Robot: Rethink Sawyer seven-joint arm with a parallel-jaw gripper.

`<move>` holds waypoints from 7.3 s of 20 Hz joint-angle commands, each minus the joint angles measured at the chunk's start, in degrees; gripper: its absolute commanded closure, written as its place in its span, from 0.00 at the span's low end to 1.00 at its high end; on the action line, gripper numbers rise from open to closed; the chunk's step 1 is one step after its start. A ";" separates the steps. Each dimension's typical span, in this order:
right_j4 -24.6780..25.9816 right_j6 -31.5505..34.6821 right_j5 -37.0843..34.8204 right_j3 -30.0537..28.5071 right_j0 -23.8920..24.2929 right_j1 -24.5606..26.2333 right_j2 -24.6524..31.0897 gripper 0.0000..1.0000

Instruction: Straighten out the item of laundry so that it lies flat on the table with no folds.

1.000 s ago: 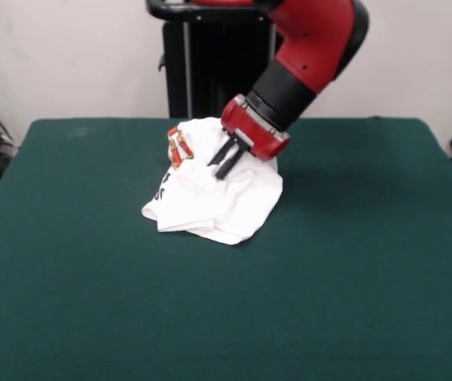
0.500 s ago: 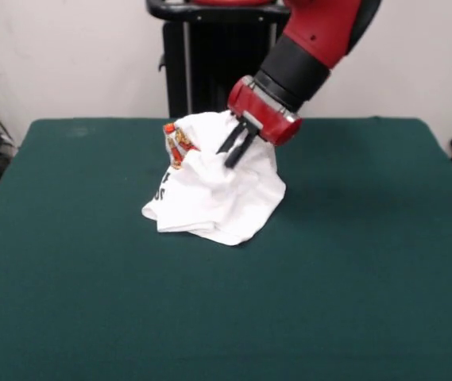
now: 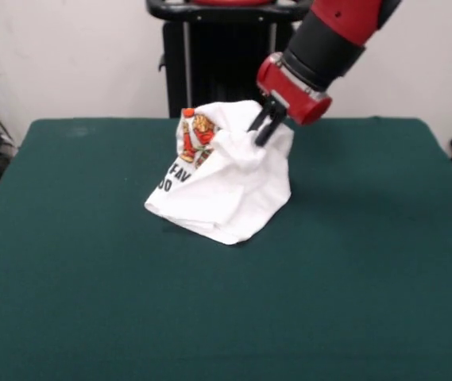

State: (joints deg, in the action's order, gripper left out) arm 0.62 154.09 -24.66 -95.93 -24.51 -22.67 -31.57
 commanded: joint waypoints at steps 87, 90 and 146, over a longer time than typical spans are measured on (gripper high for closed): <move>28.70 23.80 -4.07 5.95 5.48 -1.88 -0.10 1.00; 25.78 37.63 -3.53 8.78 -2.99 8.26 -9.16 1.00; -5.54 29.46 -30.33 7.08 -10.14 -1.63 -9.27 0.00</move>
State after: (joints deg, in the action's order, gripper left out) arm -1.98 177.93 -52.38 -84.44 -36.66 -20.53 -44.25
